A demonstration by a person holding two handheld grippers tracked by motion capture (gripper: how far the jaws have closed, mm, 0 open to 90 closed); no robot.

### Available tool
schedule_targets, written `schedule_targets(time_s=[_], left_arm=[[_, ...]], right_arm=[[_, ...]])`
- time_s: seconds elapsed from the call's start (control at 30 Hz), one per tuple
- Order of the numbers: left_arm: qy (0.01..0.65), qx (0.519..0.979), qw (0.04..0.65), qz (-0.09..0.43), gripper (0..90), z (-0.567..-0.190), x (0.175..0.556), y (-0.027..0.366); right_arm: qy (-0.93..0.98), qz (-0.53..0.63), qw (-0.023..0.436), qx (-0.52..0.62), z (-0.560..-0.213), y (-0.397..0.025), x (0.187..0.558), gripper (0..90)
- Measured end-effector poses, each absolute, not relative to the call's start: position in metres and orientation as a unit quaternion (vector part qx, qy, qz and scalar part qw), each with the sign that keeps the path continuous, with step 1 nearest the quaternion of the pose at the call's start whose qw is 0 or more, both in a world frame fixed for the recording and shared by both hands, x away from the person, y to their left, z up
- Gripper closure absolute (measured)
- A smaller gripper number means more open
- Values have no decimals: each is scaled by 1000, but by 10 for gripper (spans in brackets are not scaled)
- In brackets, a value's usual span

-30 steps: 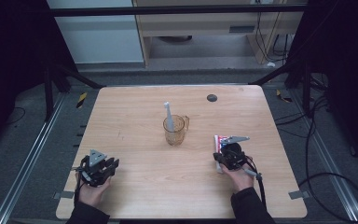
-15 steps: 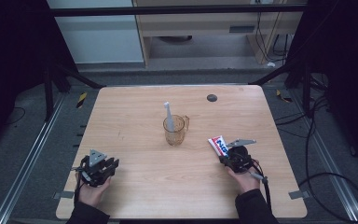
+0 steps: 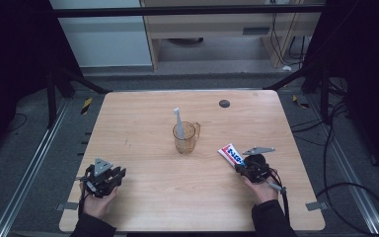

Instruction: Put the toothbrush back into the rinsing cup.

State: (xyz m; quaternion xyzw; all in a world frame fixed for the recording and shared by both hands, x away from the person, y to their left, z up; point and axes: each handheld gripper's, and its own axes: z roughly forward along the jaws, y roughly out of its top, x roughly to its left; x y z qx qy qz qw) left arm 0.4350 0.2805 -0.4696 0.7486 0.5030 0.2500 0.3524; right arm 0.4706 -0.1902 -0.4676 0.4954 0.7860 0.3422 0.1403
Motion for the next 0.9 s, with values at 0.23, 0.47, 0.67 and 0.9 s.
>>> schedule_targets(time_s=[0.23, 0.47, 0.67, 0.9], left_arm=[[503, 749, 352, 250, 721, -470, 436, 281], [503, 750, 351, 248, 719, -471, 436, 281], [504, 749, 352, 248, 717, -471, 437, 282], [504, 749, 353, 247, 714, -471, 438, 282]], right_arm=[[774, 360, 161, 496, -450, -201, 468, 891], [771, 358, 172, 498, -440, -206, 471, 851], [773, 354, 178, 495, -433, -205, 477, 801], [776, 346, 180, 495, -433, -203, 484, 734]])
